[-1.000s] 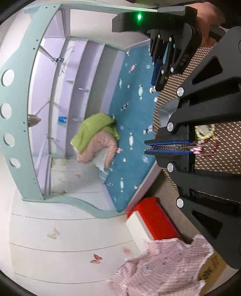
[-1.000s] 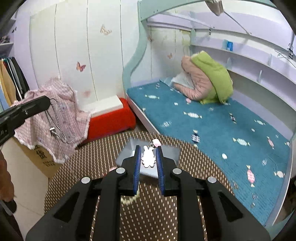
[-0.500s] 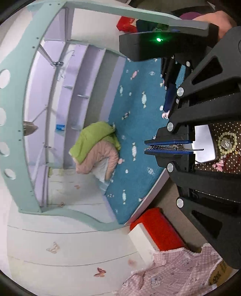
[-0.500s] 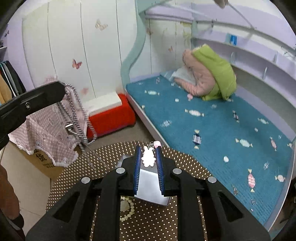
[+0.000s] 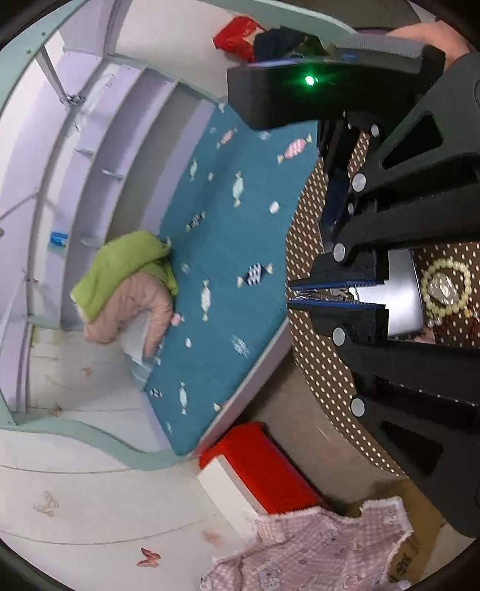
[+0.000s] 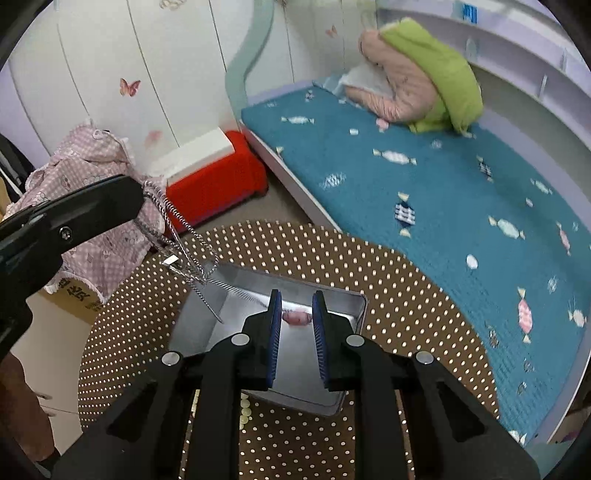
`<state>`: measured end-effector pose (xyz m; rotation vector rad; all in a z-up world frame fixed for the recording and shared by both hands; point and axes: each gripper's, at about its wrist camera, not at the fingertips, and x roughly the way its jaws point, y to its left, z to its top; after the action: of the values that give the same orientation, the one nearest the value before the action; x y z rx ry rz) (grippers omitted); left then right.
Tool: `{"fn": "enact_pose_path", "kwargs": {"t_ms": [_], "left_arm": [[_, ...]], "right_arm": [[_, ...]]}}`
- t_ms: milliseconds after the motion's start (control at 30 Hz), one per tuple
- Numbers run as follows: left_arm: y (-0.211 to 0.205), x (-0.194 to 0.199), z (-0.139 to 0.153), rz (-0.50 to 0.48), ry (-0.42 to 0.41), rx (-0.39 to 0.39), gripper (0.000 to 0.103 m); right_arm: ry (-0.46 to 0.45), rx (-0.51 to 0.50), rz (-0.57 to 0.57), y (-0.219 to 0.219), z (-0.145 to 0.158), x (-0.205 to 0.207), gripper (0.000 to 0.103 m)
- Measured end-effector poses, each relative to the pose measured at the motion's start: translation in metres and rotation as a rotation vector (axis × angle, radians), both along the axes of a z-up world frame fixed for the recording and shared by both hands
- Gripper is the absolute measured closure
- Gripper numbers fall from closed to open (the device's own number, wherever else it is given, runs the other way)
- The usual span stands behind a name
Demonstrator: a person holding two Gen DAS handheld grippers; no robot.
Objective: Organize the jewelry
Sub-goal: 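Carry both items over the grey metal box and open both tools to drop them, then raise both tools from the box and move toward the bracelets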
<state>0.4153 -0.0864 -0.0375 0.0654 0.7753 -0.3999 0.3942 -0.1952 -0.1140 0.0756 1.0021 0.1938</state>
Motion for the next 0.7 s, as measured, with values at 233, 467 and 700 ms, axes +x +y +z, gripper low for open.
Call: {"fn": "enact_pose_path", "kwargs": {"t_ms": [233,467,700], "left_arm": [[0.022,-0.007,0.000,0.079,-0.029,0.020,0.012],[0.046,-0.037,0.014,0.153,-0.100,0.021,0.008],[0.067,-0.075,0.027,0.208,-0.174,0.011,0.007]], "right_arm": [[-0.065,0.012,-0.060,-0.010,0.013,-0.012,0.016],[-0.148,0.014,-0.113,-0.017,0.033,-0.032,0.008],[-0.220,0.027,-0.116,-0.014,0.057,-0.056,0.008]]}}
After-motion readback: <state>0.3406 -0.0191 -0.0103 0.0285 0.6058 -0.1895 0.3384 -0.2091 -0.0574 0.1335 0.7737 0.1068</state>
